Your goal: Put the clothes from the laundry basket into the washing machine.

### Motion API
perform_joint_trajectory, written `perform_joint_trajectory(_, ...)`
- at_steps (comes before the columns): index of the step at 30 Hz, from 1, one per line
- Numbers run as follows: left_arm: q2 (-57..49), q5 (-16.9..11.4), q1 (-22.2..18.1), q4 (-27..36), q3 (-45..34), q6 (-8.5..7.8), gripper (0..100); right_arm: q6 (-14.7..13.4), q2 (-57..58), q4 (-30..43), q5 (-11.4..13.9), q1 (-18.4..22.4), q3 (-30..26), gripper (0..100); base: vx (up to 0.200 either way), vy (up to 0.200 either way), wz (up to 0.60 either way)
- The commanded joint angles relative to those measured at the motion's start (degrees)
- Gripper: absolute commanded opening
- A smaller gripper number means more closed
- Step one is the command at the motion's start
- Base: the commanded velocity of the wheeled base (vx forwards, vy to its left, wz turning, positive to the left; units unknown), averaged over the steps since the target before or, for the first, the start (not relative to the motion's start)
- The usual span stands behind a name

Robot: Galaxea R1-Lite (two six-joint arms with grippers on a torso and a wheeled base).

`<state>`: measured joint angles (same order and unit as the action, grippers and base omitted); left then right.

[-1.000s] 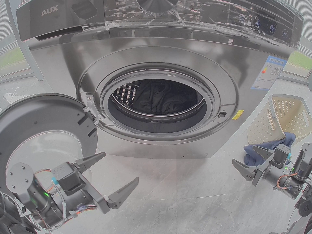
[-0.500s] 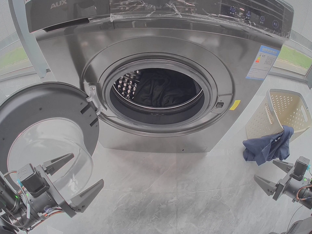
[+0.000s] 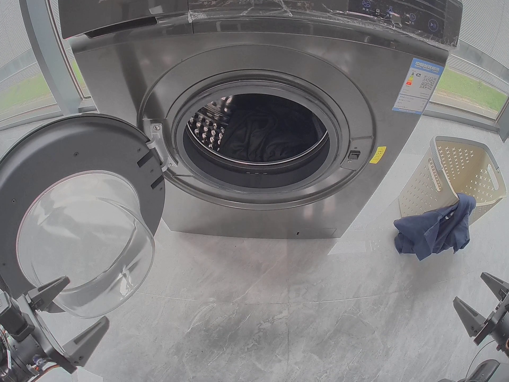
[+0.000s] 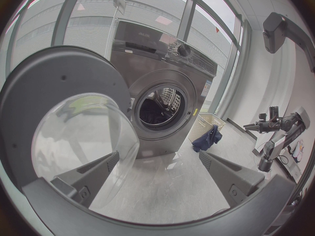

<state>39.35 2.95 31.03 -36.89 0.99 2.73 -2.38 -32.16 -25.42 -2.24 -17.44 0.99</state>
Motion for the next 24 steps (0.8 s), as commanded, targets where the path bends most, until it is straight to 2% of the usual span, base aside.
perform_joint_trajectory(1, -16.9, -0.5, -5.5, 8.9, -0.9, 0.96, 100, -0.2, 12.1, 5.2, -0.5, 2.2, -0.9, 100, 0.000, 0.000, 0.00)
perform_joint_trajectory(5, -24.7, -0.6, -8.3, 15.1, -0.9, 1.14, 100, -0.3, 15.4, 7.8, -0.4, 4.0, -0.9, 100, 0.000, 0.000, 0.00)
perform_joint_trajectory(7, -28.9, -0.6, -10.3, 19.0, -0.9, 1.05, 100, -0.1, 18.0, 8.8, -0.2, 6.6, -0.9, 100, 0.000, 0.000, 0.00)
perform_joint_trajectory(10, -32.0, -1.0, -12.7, 22.3, -0.9, 1.14, 100, 0.0, 21.7, 10.0, 0.1, 9.1, -0.9, 100, 0.000, -0.200, 0.00)
perform_joint_trajectory(12, -32.8, -1.1, -13.3, 23.1, -0.9, 1.14, 100, 0.0, 22.7, 10.8, 0.1, 9.6, -0.9, 100, 0.000, -0.200, 0.00)
perform_joint_trajectory(13, -33.7, -1.5, -15.2, 24.3, -0.9, 0.87, 100, -0.1, 24.6, 12.9, 0.0, 10.5, -0.9, 100, 0.000, -0.200, 0.00)
perform_joint_trajectory(17, -33.9, -3.3, -18.5, 24.9, -1.0, 0.52, 100, 0.0, 27.9, 16.6, 0.1, 13.2, -0.9, 100, 0.000, 0.000, 0.00)
perform_joint_trajectory(20, -33.9, -5.1, -20.1, 25.4, -1.0, -0.36, 100, 0.6, 30.0, 19.7, 0.5, 16.1, -1.0, 100, 0.000, 0.000, 0.00)
perform_joint_trajectory(22, -33.9, -5.9, -21.8, 25.0, -1.0, -0.80, 100, 1.5, 32.2, 23.3, 0.5, 16.8, -0.9, 100, 0.000, 0.000, 0.00)
perform_joint_trajectory(23, -33.9, -6.6, -24.2, 25.3, -1.0, -1.59, 100, 1.8, 32.2, 26.0, 0.6, 16.9, -0.9, 100, 0.000, 0.000, 0.00)
perform_joint_trajectory(24, -33.9, -6.7, -24.7, 25.6, -1.0, -2.03, 100, 1.8, 32.2, 26.1, 0.6, 16.9, -0.9, 100, 0.000, 0.000, 0.00)
